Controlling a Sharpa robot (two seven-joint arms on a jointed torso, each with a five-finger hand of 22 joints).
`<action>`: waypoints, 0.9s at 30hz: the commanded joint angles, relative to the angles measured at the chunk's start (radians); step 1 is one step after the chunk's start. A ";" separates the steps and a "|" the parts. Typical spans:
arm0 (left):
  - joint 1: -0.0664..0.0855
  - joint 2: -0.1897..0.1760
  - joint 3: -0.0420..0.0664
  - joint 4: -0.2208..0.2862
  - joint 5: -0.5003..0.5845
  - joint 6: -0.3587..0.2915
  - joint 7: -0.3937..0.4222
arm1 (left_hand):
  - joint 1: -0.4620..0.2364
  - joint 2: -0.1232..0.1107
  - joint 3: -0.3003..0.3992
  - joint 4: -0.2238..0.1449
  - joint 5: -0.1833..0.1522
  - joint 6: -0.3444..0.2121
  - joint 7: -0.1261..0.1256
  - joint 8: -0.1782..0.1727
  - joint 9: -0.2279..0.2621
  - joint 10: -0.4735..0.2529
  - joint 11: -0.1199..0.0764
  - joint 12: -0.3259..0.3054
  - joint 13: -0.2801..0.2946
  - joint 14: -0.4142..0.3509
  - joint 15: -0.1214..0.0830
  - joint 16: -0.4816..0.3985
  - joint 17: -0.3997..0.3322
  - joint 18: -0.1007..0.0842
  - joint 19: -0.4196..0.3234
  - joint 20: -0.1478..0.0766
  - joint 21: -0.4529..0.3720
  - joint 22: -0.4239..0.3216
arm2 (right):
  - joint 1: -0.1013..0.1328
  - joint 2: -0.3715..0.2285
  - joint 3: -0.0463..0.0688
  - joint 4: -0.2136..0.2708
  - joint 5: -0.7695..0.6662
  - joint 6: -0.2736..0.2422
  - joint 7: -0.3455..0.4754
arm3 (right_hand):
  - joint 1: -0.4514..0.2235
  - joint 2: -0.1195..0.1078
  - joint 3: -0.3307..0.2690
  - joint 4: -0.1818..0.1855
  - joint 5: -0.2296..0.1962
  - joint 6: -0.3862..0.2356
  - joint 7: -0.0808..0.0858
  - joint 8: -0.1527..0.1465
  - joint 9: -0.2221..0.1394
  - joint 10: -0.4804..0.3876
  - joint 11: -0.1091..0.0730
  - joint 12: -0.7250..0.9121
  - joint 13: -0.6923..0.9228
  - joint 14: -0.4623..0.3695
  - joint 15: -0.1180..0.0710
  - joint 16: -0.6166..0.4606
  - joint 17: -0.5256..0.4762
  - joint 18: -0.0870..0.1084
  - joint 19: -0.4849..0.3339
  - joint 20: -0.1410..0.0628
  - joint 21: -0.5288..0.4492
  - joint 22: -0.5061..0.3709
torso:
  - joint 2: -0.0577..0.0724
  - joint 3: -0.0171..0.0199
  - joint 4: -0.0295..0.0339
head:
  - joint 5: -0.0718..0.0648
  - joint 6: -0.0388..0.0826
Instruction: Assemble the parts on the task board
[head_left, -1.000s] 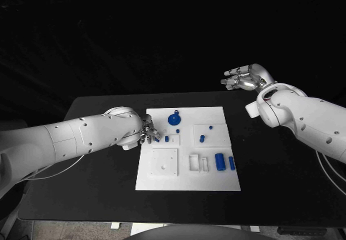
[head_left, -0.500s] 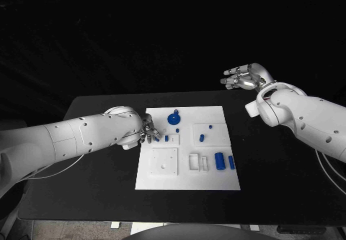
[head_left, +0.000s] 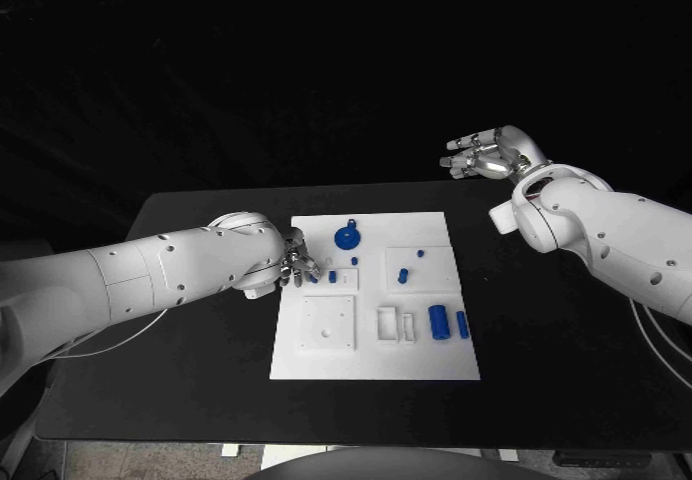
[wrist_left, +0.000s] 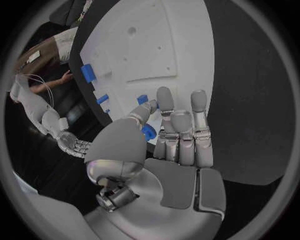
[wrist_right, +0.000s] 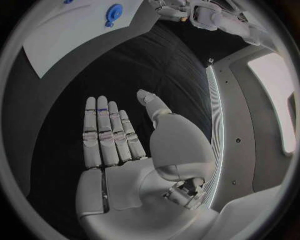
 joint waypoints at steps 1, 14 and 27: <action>-0.002 0.004 -0.001 0.000 -0.002 0.022 0.008 | -0.001 -0.016 0.039 -0.029 -0.014 0.094 -0.089 -0.004 -0.032 0.040 -0.017 0.001 -0.002 0.007 -0.003 -0.007 0.001 -0.010 0.006 0.001 -0.007 0.017 | 0.000 0.000 0.001 0.001 -0.002 0.010 0.007 | -0.006 -0.002 0.005 0.002 0.006 -0.006 -0.001 -0.004 -0.001 -0.008 0.000 0.003 -0.002 -0.007 -0.001 -0.002 -0.001 0.003 -0.007 0.001 -0.002 -0.002 | 0.000 0.0001 -0.0003 | 0.000 0.000; -0.007 0.015 -0.001 -0.018 -0.001 0.011 0.009 | 0.006 -0.059 -0.007 0.046 -0.058 0.085 -0.089 -0.002 -0.156 0.039 -0.016 -0.013 -0.006 0.005 -0.005 -0.019 -0.005 -0.015 0.015 -0.001 -0.032 0.017 | 0.000 0.001 0.001 0.000 -0.002 0.010 0.007 | -0.005 -0.003 0.003 0.003 0.007 -0.009 -0.001 -0.004 -0.001 -0.008 0.000 0.003 -0.002 -0.008 -0.001 -0.003 -0.001 0.003 -0.008 0.001 -0.002 -0.002 | 0.001 -0.0003 -0.0006 | -0.005 0.000; -0.009 0.017 -0.001 -0.027 0.001 0.003 0.008 | 0.005 -0.073 -0.035 0.097 -0.101 0.089 -0.090 0.000 -0.195 0.039 -0.016 -0.019 -0.003 0.003 -0.005 -0.021 -0.010 -0.015 0.019 -0.001 -0.042 0.018 | 0.000 0.002 0.001 -0.001 -0.002 0.010 0.007 | -0.005 -0.003 -0.002 0.007 0.006 -0.011 -0.001 -0.004 -0.001 -0.010 0.001 0.004 -0.002 -0.010 0.000 -0.003 -0.001 0.002 -0.009 0.002 -0.002 -0.002 | 0.000 -0.0005 0.0005 | -0.008 0.000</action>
